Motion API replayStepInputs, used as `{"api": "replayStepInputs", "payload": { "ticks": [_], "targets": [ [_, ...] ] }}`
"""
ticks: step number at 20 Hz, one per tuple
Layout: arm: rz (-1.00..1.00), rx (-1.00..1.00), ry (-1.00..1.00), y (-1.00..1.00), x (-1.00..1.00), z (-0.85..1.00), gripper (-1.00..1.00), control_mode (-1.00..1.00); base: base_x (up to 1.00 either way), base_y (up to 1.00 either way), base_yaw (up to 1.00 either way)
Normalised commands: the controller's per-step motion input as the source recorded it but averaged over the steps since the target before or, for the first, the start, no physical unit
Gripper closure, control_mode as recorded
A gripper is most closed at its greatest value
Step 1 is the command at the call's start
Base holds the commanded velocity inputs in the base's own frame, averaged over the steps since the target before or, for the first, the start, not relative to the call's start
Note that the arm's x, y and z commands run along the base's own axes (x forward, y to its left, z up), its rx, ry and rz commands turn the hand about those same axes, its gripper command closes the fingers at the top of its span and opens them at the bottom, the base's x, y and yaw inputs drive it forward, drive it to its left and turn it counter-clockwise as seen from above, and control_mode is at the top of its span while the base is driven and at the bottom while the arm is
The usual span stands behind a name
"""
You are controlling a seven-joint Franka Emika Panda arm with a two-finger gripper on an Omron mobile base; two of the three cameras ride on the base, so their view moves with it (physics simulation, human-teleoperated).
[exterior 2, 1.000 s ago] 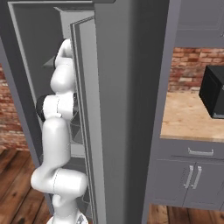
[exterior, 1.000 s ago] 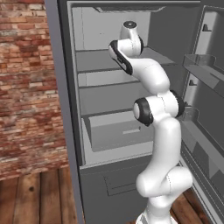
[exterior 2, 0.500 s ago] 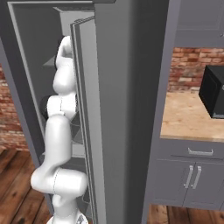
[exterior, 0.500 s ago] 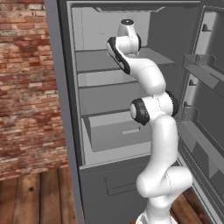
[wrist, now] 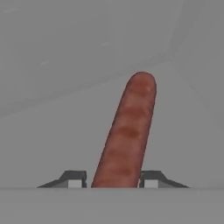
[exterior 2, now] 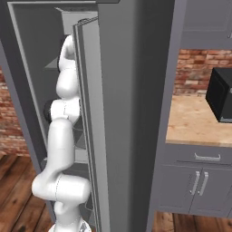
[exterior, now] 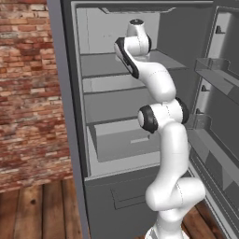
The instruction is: Retrieve the sausage and cheese from the fridge and place them on the cutting board on the counter.
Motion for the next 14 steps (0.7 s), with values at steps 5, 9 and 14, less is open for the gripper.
{"api": "replayStepInputs", "payload": {
  "ticks": [5, 9, 14],
  "targets": [
    [0.07, 0.0, 0.0, 0.08, -0.59, -0.49, 1.0, -1.0, 0.0, 0.0, 0.0],
    [0.07, 0.0, 0.0, 0.11, -0.74, -0.39, 1.0, -1.0, 0.0, 0.0, 0.0],
    [0.07, 0.04, 0.0, 0.03, -0.87, -0.27, 1.0, -1.0, 0.0, 0.0, 0.0]
  ]
}}
